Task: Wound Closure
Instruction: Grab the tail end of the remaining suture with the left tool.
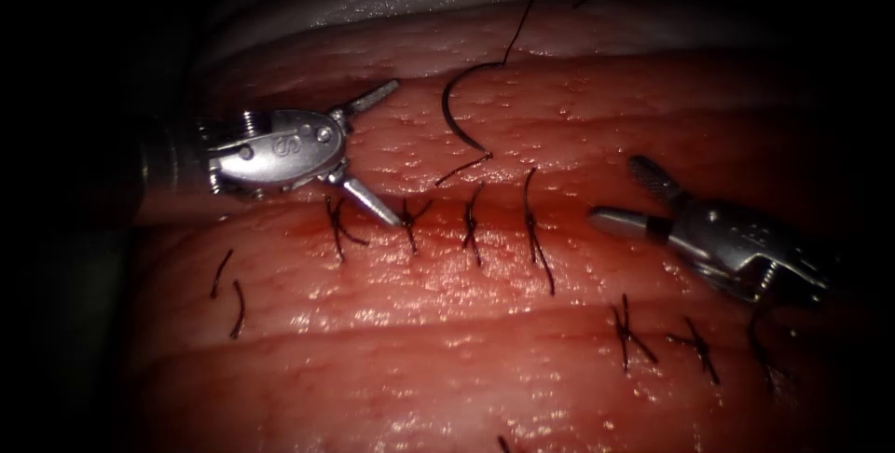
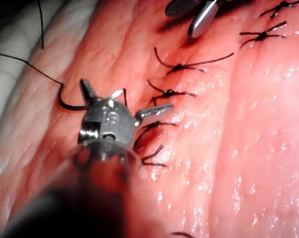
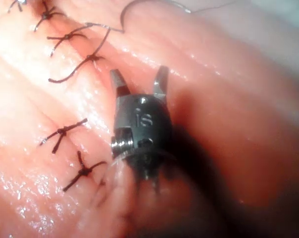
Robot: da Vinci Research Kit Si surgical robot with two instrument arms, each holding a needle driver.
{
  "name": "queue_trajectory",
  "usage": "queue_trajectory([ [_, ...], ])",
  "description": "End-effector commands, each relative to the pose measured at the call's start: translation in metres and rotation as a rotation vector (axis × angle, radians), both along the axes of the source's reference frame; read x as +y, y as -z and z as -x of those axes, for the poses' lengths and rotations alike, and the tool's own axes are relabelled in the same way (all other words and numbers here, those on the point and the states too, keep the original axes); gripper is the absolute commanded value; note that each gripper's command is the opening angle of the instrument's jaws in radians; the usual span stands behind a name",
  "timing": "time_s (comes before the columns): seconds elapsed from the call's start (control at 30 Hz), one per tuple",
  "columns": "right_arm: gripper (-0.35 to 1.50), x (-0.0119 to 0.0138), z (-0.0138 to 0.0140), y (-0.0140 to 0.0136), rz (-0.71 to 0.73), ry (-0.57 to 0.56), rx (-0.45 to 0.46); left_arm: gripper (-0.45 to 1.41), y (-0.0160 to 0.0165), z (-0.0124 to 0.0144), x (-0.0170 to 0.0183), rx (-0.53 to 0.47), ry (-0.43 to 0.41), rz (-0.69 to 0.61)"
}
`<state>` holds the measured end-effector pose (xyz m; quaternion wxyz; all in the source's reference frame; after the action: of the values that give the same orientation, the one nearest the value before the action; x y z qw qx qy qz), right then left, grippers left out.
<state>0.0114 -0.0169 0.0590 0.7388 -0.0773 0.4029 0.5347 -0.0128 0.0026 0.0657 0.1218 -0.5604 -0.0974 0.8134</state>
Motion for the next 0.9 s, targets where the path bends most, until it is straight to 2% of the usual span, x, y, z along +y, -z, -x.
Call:
queue_trajectory([
  [0.03,1.06,-0.0003,-0.0003,-0.0002,0.006,0.017,0.003,1.03,0.0002,0.001,-0.0004,-0.004,-0.002,0.023],
  [0.07,1.06,-0.0006,0.0001,0.0004,0.012,0.038,0.011,0.93,0.0024,0.0026,-0.0023,-0.027,-0.006,0.087],
  [0.13,1.04,-0.0007,0.0002,0.0006,0.013,0.048,0.011,0.89,0.0029,0.003,-0.0028,-0.035,-0.013,0.107],
  [0.2,1.03,-0.001,0.0002,0.0013,0.022,0.082,0.029,0.74,0.0042,0.0048,-0.0048,-0.047,-0.022,0.141],
  [0.27,1.03,-0.001,0.0002,0.0015,0.025,0.09,0.031,0.73,0.0043,0.0052,-0.0052,-0.048,-0.022,0.145],
  [0.33,0.99,-0.0011,0.0001,0.002,0.033,0.104,0.037,0.57,0.0044,0.006,-0.006,-0.048,-0.024,0.159],
  [0.37,0.98,-0.0012,-0.0001,0.0025,0.041,0.121,0.035,0.36,0.0042,0.0071,-0.0068,-0.024,-0.014,0.177],
  [0.4,0.98,-0.0012,-0.0001,0.0025,0.041,0.121,0.035,0.36,0.0042,0.0071,-0.0068,-0.024,-0.014,0.177],
  [0.43,0.94,-0.0013,-0.0002,0.0027,0.044,0.125,0.033,0.2,0.0039,0.0077,-0.0072,-0.013,-0.015,0.2],
  [0.47,0.94,-0.0013,-0.0002,0.0029,0.047,0.128,0.03,0.17,0.0037,0.0082,-0.0075,-0.009,-0.014,0.21],
  [0.9,0.98,-0.0013,-0.0007,0.003,0.057,0.139,0.023,0.17,0.001,0.0111,-0.0091,0.039,-0.057,0.223],
])
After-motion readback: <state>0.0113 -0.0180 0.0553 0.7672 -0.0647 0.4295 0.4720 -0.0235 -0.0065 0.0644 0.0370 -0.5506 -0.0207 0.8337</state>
